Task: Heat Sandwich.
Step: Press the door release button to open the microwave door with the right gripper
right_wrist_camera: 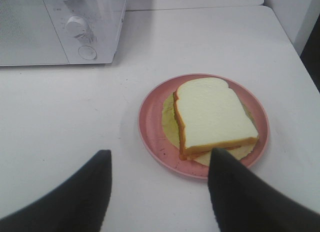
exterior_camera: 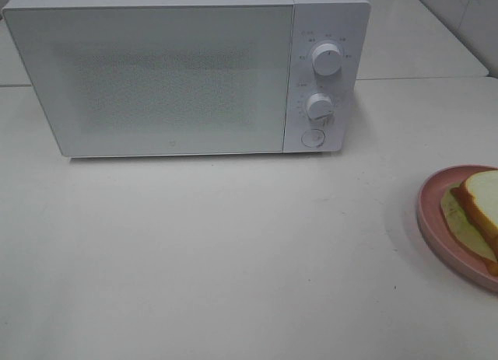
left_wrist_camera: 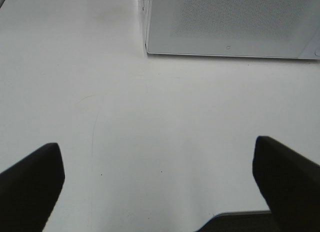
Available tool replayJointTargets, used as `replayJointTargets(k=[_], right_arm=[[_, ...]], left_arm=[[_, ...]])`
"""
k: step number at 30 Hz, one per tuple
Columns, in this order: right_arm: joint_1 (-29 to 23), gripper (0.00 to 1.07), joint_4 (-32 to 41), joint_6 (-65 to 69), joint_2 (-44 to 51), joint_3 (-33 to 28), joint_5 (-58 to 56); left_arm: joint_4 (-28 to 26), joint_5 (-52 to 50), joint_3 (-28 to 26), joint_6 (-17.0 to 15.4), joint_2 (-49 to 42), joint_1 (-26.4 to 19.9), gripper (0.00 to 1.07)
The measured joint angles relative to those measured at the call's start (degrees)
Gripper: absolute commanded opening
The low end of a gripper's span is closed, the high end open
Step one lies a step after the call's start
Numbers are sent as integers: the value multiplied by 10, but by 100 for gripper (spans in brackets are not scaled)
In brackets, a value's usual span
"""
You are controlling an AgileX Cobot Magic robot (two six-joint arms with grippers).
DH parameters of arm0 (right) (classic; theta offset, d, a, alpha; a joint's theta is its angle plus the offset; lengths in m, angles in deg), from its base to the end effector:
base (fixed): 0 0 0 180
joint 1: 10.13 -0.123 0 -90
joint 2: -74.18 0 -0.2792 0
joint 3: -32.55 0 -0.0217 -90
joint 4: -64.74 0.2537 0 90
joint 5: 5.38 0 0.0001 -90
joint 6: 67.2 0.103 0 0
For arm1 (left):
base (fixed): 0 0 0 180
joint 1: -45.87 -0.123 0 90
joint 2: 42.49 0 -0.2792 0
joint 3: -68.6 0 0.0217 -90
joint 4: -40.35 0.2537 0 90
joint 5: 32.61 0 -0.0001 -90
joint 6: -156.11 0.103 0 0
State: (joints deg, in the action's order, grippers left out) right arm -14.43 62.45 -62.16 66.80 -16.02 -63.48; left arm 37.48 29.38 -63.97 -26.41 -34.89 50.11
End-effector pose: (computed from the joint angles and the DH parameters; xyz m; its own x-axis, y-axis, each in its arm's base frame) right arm 0.0154 -0.0024 0.2769 -0.4081 0.0363 -0.9122 -0.0168 0.9987 0.0472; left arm 0.0100 -0.0053 0.2763 -0.4592 -0.0335 -0.8877 0.0824 0.9934 -0.0801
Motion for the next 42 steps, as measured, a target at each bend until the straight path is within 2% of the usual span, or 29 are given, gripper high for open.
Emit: replayJointTargets(k=[15,17,18,21,25,42], right_arm=[[0,59,0,0,0,0,0],[0,66,3,0,0,2,4],[0,66,3,0,0,2,4],[0,81,4,0,-5,19,19],[0,87,4,0,-40,26,37],[0,81,4,0,-252,26,167]], left_arm=[[0,0,0,0,0,0,97],[0,0,0,0,0,0,97],[0,0,0,0,0,0,97],[0,0,0,0,0,0,97],[0,0,0,0,0,0,97],[0,0,0,0,0,0,97]])
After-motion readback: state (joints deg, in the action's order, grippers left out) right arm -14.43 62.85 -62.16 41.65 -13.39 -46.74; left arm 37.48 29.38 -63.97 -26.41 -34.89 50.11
